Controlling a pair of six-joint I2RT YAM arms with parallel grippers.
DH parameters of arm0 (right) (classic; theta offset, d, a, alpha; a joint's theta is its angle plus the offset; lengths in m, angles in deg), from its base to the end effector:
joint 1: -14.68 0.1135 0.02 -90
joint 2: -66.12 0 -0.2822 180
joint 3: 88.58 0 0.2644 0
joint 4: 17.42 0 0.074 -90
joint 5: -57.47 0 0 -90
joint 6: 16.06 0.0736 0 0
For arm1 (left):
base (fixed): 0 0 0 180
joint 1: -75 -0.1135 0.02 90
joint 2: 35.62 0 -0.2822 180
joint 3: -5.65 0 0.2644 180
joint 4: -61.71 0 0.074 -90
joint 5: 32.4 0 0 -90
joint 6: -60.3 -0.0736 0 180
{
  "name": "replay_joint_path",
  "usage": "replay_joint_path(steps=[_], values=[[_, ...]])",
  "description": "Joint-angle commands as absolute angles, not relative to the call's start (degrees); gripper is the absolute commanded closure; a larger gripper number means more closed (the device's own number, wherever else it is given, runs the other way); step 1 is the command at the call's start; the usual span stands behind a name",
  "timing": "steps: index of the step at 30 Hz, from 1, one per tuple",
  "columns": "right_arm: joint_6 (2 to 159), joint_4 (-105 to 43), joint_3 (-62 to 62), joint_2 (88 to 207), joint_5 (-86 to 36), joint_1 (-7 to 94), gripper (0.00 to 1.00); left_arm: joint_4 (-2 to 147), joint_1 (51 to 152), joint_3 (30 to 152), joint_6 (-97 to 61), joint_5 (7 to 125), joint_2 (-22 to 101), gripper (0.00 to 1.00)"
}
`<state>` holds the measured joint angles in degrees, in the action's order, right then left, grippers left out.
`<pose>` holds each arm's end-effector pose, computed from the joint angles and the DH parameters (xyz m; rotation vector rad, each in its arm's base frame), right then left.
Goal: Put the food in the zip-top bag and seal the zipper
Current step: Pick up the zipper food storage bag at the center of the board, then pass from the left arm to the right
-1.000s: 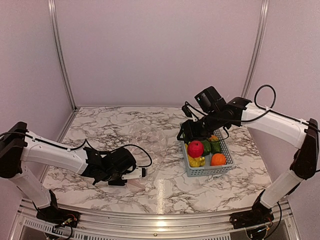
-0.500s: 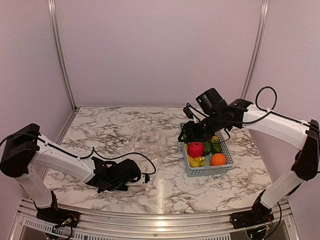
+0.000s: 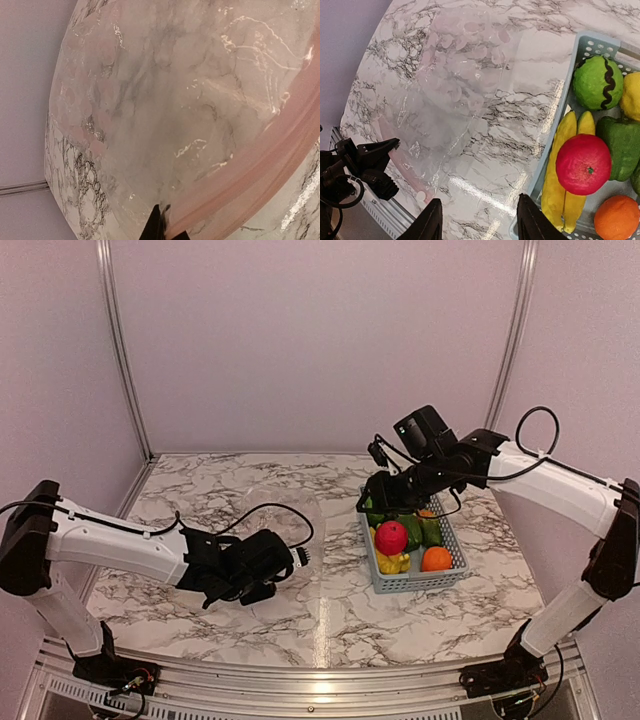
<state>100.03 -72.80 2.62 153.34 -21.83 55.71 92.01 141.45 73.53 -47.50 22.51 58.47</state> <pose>0.2636 0.2475 0.2994 -0.4211 2.5583 0.7039 0.1792 -0.3052 0.1663 1.4065 1.8876 0.3847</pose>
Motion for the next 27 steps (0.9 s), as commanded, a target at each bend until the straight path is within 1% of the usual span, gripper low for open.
replay_joint_path(steps=[1,4,10,15,18,23,27], values=[[98.3,-73.9,9.6,155.3,-23.5,54.9,0.52,99.9,140.8,79.3,-34.4,27.4,54.1,0.97],[98.5,-73.8,11.8,157.1,-22.5,55.0,0.52,102.9,140.3,84.2,-29.2,29.1,53.7,1.0],[100.4,-70.8,13.8,158.2,-19.4,55.3,0.52,106.7,136.1,94.0,-16.0,31.0,54.7,1.0],[99.6,-70.9,18.6,160.2,-19.9,57.9,0.52,107.2,131.7,99.9,-6.7,39.0,56.0,1.0],[98.4,-70.5,21.3,161.6,-20.9,60.7,0.52,104.6,130.6,101.8,-3.5,41.8,55.8,1.0],[98.6,-66.1,22.7,162.7,-19.3,63.4,0.5,101.7,130.1,103.0,-1.0,43.7,55.0,1.0],[99.5,-64.5,25.0,164.7,-18.7,63.7,0.45,98.5,130.0,101.9,-0.8,46.6,53.4,1.0]])
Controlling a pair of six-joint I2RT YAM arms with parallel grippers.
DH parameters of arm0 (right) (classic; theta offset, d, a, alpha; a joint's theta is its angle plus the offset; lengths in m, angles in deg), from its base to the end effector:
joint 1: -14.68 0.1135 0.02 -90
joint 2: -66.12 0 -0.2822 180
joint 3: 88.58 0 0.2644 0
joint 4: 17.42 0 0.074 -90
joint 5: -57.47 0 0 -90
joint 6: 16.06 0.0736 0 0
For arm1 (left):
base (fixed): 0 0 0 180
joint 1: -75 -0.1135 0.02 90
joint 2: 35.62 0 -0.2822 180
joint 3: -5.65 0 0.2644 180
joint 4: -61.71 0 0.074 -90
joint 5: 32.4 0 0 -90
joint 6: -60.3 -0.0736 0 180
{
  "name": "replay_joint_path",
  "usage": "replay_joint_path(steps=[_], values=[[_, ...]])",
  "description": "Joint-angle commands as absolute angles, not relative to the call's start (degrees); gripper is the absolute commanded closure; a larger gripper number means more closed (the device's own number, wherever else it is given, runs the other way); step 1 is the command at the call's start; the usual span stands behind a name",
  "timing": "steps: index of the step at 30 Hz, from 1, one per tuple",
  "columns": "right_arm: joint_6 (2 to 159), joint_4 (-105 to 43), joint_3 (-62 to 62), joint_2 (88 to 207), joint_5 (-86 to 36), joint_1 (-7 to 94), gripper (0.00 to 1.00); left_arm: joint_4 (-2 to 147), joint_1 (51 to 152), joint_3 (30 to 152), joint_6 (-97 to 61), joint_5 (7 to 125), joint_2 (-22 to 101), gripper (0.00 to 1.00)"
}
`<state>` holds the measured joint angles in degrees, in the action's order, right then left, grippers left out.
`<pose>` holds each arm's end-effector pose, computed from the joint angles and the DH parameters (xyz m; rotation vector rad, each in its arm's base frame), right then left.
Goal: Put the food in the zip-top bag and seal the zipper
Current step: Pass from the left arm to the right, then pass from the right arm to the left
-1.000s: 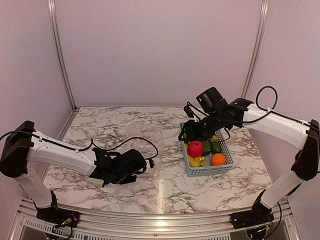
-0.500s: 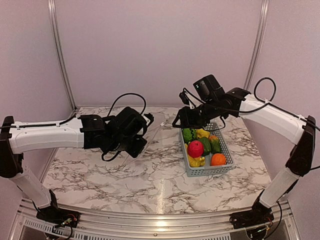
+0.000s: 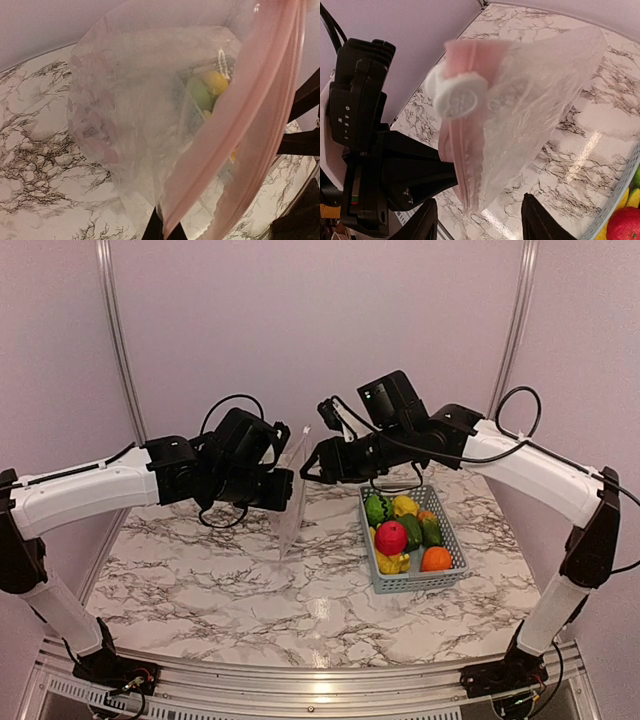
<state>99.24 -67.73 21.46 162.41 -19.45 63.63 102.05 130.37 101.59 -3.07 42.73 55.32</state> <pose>0.2664 0.3313 0.3701 -0.6174 2.2837 0.9334 0.2465 -0.3237 0.3348 0.4039 2.1769 -0.5314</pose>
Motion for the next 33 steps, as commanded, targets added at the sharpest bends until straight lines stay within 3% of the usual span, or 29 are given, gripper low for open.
replay_joint_path(steps=[1,5,8,12,16,19,24,33], values=[[99.5,-64.5,25.9,165.4,-18.5,63.7,0.44,97.7,130.0,101.4,-0.7,47.0,52.9,1.0],[99.5,-67.3,30.2,168.6,-22.7,64.0,0.45,96.1,130.0,100.4,-0.6,48.9,50.9,0.99],[101.0,-70.2,32.2,169.9,-28.6,63.9,0.53,96.4,130.0,100.1,-1.0,48.8,49.6,0.98],[102.9,-71.1,32.7,169.8,-32.2,63.9,0.81,97.1,130.0,99.1,-1.2,47.1,48.0,0.98],[103.6,-71.1,32.8,170.2,-33.5,64.0,0.93,99.4,130.0,98.7,0.2,43.0,47.8,0.98],[104.2,-69.9,32.7,170.7,-29.8,64.1,0.96,102.2,130.0,98.5,3.5,38.2,48.1,0.92],[105.2,-66.9,32.0,171.3,-26.2,64.4,0.97,101.2,130.0,97.7,5.1,38.5,49.4,0.65],[104.4,-66.1,33.3,172.9,-24.4,64.4,0.96,98.7,130.0,97.1,5.8,39.2,51.0,0.64]])
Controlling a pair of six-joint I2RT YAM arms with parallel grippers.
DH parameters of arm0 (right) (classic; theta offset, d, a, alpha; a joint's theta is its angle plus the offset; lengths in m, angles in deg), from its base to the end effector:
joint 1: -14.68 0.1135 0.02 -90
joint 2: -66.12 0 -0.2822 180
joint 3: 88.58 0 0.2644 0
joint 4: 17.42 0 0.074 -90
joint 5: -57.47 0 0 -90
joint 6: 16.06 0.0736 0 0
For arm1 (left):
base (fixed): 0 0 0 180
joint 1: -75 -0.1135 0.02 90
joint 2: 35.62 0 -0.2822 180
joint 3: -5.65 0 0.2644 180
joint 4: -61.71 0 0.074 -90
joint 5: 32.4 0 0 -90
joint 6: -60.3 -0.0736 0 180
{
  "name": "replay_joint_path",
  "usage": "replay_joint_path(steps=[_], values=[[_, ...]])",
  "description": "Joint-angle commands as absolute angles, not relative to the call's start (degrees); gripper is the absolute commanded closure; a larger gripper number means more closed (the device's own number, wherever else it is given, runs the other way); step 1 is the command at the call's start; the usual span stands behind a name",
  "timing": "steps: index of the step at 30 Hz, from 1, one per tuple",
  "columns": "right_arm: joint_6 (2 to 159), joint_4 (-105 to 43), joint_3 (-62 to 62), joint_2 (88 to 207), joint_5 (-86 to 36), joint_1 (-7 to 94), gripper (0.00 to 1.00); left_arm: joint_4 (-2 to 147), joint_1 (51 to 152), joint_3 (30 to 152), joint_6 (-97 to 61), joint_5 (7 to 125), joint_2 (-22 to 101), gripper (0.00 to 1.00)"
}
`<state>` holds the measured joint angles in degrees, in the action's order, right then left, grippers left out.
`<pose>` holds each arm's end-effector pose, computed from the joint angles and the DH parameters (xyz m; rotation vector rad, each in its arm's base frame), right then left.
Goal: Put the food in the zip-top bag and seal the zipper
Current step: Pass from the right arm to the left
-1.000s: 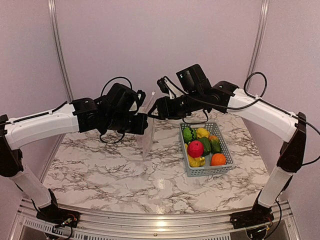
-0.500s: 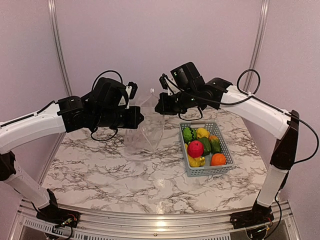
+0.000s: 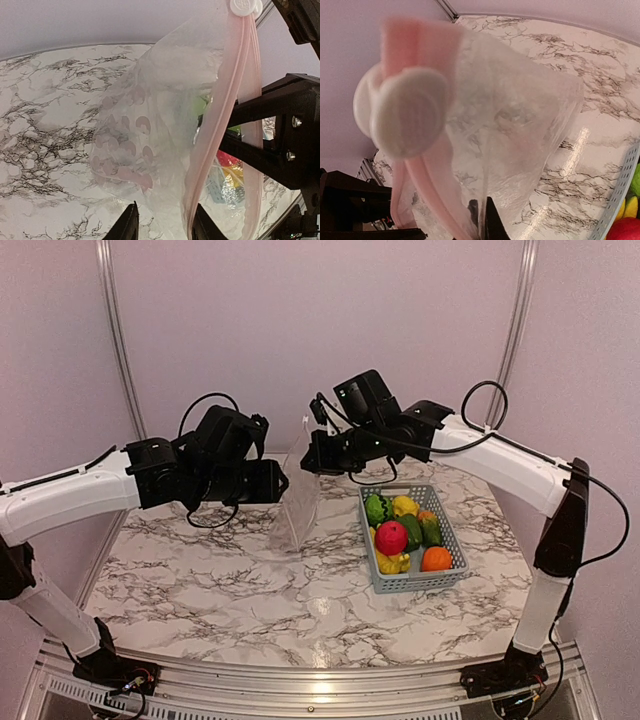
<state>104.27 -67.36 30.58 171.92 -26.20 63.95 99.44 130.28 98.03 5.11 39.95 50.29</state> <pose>0.3020 0.3632 0.3584 -0.4515 2.3093 0.8575 0.2381 -0.3044 0.3500 0.1964 2.1409 -0.6180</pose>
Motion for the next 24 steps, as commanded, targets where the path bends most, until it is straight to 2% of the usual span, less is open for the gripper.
replay_joint_path(steps=[1,8,10,12,14,22,24], values=[[104.4,-66.0,33.3,172.9,-24.3,64.4,0.96,98.8,130.0,97.2,5.7,39.0,51.2,0.65],[104.3,-66.5,34.9,172.7,-25.2,64.4,0.94,101.1,130.0,99.3,5.7,36.0,51.6,0.95],[104.4,-66.8,35.1,172.7,-25.1,64.4,0.9,100.4,130.0,98.6,6.0,35.6,50.9,1.0],[104.6,-68.2,35.3,173.2,-24.9,64.4,0.83,98.9,130.0,97.7,6.2,36.0,49.9,1.0],[104.9,-70.1,35.4,173.8,-25.6,64.3,0.8,96.3,130.0,96.2,6.2,37.4,48.7,1.0],[105.4,-77.3,37.5,174.7,-31.0,64.6,0.81,91.6,130.2,92.2,7.9,37.8,44.3,1.0],[105.4,-77.6,37.8,174.5,-30.5,64.6,0.88,90.8,130.2,91.1,8.3,37.5,43.4,1.0]])
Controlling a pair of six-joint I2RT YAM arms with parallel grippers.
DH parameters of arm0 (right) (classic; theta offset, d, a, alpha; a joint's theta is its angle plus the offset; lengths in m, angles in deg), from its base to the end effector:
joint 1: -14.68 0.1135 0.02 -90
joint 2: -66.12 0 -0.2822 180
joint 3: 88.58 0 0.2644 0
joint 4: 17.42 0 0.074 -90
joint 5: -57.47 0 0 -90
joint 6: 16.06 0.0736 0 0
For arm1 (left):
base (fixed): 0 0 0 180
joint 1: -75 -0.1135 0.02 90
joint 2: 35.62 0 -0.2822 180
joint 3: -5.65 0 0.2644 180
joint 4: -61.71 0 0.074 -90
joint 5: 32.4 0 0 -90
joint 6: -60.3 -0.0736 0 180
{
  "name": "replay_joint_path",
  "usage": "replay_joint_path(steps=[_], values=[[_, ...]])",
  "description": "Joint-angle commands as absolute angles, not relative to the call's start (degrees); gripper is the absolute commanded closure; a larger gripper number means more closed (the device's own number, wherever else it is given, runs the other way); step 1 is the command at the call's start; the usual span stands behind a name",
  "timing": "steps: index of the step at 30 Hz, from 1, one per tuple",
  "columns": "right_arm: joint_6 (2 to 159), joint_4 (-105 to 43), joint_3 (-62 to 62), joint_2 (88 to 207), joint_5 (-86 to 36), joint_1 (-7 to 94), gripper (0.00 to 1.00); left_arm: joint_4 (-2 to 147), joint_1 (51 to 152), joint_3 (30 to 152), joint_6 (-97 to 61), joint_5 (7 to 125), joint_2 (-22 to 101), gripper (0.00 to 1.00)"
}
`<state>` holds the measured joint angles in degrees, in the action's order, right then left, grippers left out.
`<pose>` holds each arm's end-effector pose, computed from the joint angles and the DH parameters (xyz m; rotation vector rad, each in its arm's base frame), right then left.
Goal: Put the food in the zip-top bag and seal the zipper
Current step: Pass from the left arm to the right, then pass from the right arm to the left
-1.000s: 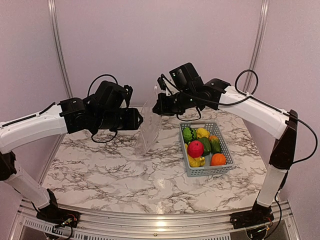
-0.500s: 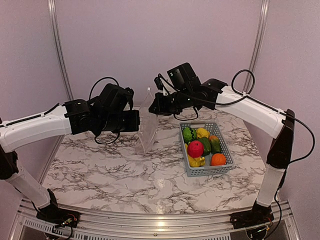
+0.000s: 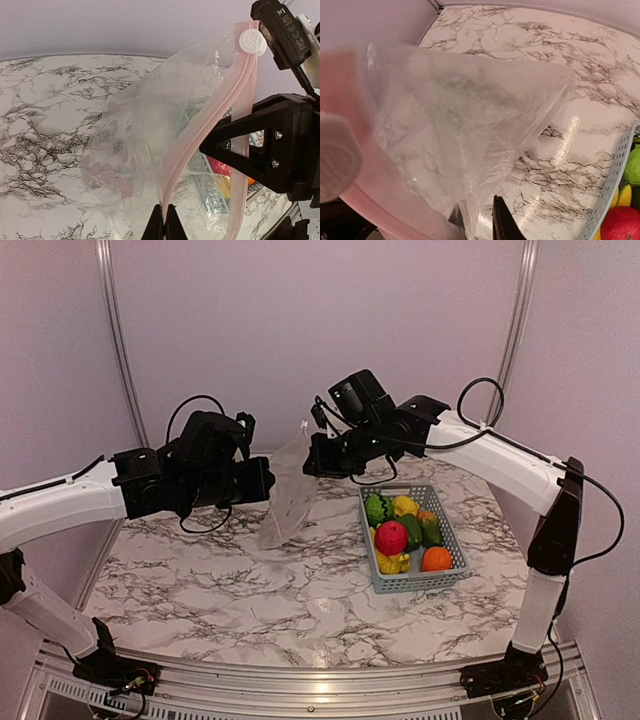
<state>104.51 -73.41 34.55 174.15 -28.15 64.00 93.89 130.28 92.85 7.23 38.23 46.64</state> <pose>0.3047 0.3632 0.3542 -0.4355 2.3782 0.7800 0.2325 -0.2926 0.3502 0.1175 2.0800 -0.6655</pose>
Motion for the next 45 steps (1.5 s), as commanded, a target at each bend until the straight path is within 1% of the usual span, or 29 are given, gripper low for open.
replay_joint_path(steps=[1,2,3,4,5,8,9,11,15,18,21,26,28,30,34,37,39,41,43,45], values=[[105.3,-77.3,37.7,174.6,-29.7,64.6,0.93,90.4,130.3,90.5,8.3,37.3,43.1,1.0],[105.4,-76.8,37.4,174.6,-28.5,64.5,1.0,89.8,130.4,90.0,8.4,37.5,42.9,0.98],[105.3,-75.7,37.1,174.6,-27.0,64.6,1.0,89.3,130.4,89.6,8.2,38.1,42.9,0.91],[104.9,-74.2,36.5,174.5,-25.2,64.7,1.0,88.9,130.5,89.4,8.2,38.8,43.0,0.81],[104.8,-73.2,36.1,174.5,-24.4,64.7,1.0,88.6,130.6,89.4,8.1,39.6,43.4,0.75],[104.9,-71.3,35.7,174.6,-23.0,64.7,1.0,87.2,131.1,89.6,8.1,42.1,45.0,0.6],[104.8,-70.7,35.6,174.6,-22.6,64.8,1.0,87.1,131.4,89.9,8.1,42.3,45.6,0.56],[104.7,-70.3,35.8,174.7,-22.4,64.8,1.0,88.1,132.1,90.9,8.2,40.5,46.9,0.54],[104.5,-70.0,36.6,175.0,-22.2,64.8,1.0,91.8,132.5,93.0,8.4,37.8,49.5,0.55],[104.5,-69.9,36.8,175.2,-21.7,64.7,1.0,95.5,132.6,94.9,9.0,34.8,51.1,0.61],[104.5,-70.1,36.9,175.3,-21.6,64.7,1.0,99.2,132.7,96.1,10.2,30.7,51.5,0.73],[104.7,-73.8,37.8,175.4,-24.3,64.6,1.0,101.0,132.7,95.2,11.4,24.8,48.9,0.89],[104.9,-75.6,38.4,175.5,-25.8,64.5,1.0,101.5,132.7,94.9,11.5,22.6,47.9,0.95],[104.9,-77.5,39.3,176.0,-27.0,64.5,1.0,101.5,132.7,94.6,11.3,20.7,46.6,0.99],[104.8,-80.6,40.3,176.8,-28.2,64.2,1.0,101.5,132.7,94.3,10.8,18.8,45.0,1.0],[104.8,-81.6,40.3,177.0,-28.5,63.8,0.98,102.3,132.7,94.3,10.6,18.1,44.2,1.0],[104.2,-80.5,40.1,176.8,-26.4,63.7,0.94,103.1,132.7,94.4,10.0,18.2,43.7,1.0],[102.1,-75.9,39.4,175.6,-19.6,63.7,0.87,103.8,132.7,94.3,8.5,18.8,43.0,1.0],[100.6,-69.6,38.0,173.6,-11.8,63.5,0.77,105.2,132.7,94.5,7.6,18.7,42.2,1.0],[100.0,-67.0,37.2,170.8,-8.0,63.0,0.61,106.7,132.7,94.4,6.1,17.5,41.1,1.0]])
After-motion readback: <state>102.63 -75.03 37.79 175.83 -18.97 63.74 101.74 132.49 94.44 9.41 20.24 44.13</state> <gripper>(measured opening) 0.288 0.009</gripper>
